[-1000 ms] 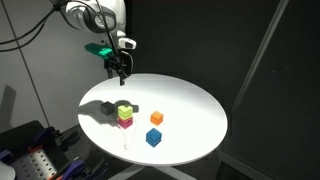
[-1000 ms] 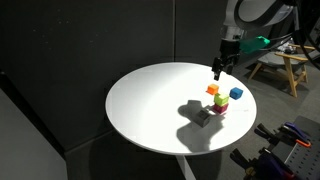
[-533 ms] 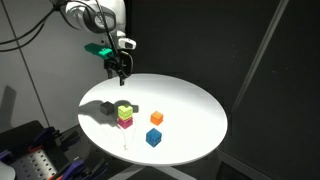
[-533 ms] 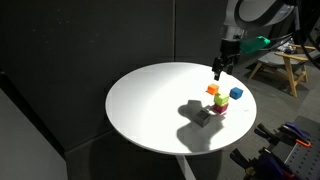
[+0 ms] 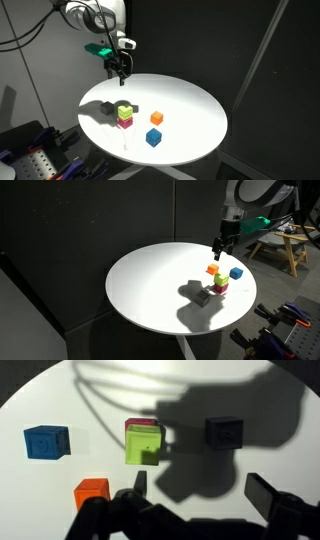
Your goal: Pick up the lime green block and put it on the pink block
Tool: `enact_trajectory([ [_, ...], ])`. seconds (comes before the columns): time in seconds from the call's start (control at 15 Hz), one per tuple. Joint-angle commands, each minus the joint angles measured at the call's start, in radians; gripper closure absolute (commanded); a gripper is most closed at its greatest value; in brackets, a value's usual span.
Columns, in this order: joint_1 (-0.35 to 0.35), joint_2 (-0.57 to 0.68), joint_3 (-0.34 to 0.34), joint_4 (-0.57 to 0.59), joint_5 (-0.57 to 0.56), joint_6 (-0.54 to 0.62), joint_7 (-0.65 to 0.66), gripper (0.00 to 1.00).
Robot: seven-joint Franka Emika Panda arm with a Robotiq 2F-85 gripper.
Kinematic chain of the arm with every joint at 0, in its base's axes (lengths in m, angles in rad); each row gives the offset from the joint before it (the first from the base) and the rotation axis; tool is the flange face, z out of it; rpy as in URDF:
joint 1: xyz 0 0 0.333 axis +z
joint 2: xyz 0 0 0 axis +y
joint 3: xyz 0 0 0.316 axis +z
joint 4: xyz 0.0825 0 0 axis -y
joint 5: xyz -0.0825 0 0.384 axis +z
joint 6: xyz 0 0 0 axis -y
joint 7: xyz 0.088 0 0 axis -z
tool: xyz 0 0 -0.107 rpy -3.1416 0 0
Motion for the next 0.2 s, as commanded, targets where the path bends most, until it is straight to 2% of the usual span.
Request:
enact_trajectory([
  [0.0, -0.005, 0.0, 0.005, 0.001, 0.001, -0.002, -0.001, 0.0],
  [0.13, -0.005, 0.0, 0.005, 0.001, 0.001, -0.002, -0.001, 0.0],
])
